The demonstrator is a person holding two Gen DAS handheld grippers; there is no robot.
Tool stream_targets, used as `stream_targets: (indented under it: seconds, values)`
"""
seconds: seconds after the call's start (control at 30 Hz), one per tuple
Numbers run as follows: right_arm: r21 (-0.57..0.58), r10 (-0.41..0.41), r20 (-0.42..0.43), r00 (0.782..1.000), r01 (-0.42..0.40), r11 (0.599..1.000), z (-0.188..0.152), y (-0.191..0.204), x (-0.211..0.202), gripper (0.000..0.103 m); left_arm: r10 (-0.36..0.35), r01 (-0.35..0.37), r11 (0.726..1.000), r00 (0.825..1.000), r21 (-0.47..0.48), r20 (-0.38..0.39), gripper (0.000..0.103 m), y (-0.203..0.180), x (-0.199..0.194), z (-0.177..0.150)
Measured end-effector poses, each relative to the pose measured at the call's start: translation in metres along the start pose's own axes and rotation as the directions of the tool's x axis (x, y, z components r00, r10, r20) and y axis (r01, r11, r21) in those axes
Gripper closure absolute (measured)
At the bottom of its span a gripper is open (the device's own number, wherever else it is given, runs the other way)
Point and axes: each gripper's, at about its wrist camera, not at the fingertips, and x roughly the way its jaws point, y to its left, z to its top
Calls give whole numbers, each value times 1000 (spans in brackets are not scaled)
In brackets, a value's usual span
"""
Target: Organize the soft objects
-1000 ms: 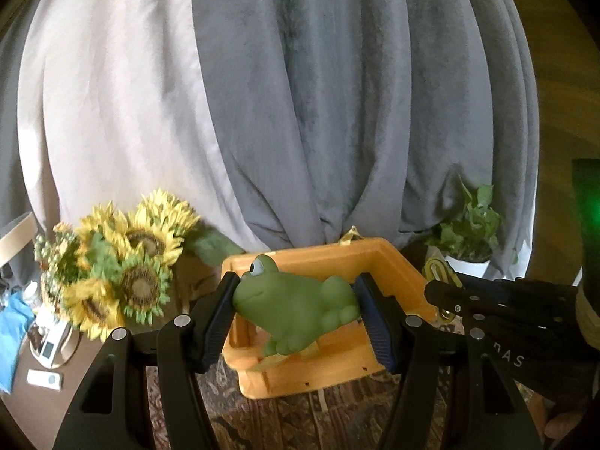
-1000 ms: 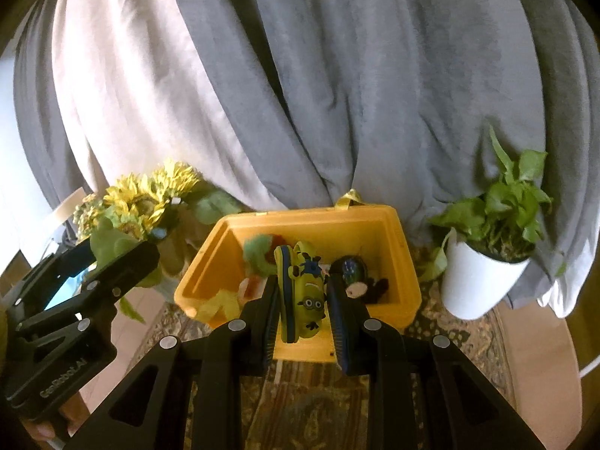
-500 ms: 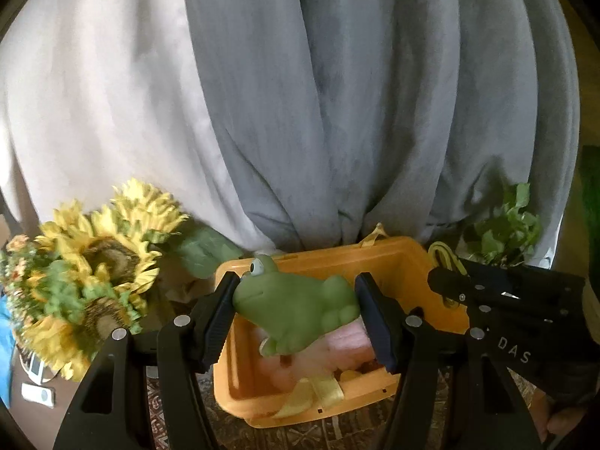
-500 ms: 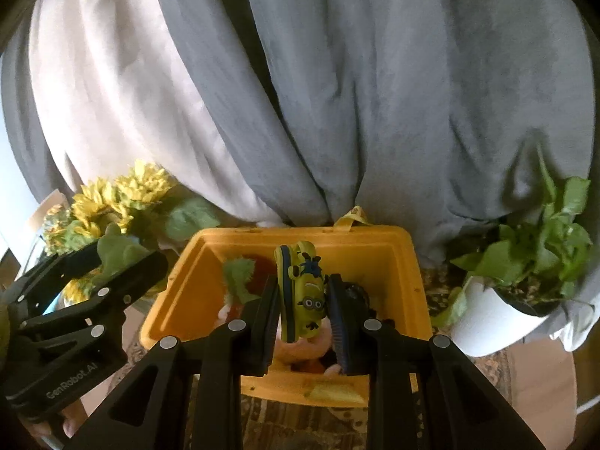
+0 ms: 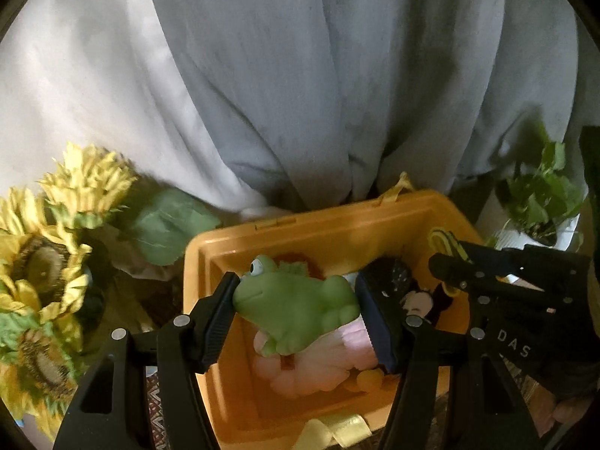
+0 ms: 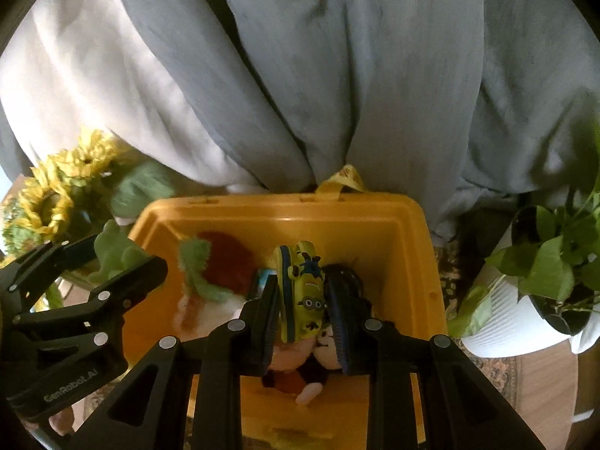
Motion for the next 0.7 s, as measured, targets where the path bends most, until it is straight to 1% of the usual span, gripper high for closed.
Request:
stream_targets:
  seconds: [0.07,0.1,0.13,0.17,0.27,0.4,0.6,0.7]
  values:
    - [4,-3,-22,1000,4,1000,0,-3,7,73,0,0,1000,1000,-1,-24,32,0,8,1]
    - [6,-3,-29,1000,3,1000,0,-3,9,68,1,-1,1000,999,-3,-36,25,0,12,0]
    - [7,-2,-39,999,2,1000,0,-5,11,65,6,-6,1000,999,-7,-42,21,2,14,-1]
    - [12,-7,-49,999,7,1000,0,-6,13,61,7,-8,1000,999,-11,-47,20,2,15,-1]
    - [15,-23,-47,999,24,1000,0,-8,12,61,20,-21,1000,998,-20,-56,20,3,16,-4]
    - [14,-61,-29,998,61,998,-5,-7,0,61,46,-48,998,998,-42,-48,19,5,6,-11]
    - [22,-75,26,997,74,997,-19,3,-35,61,91,-90,994,996,-60,13,17,5,-33,-25]
    - [21,-80,70,994,78,997,-29,13,-61,61,118,-113,991,992,-71,56,14,4,-61,-35]
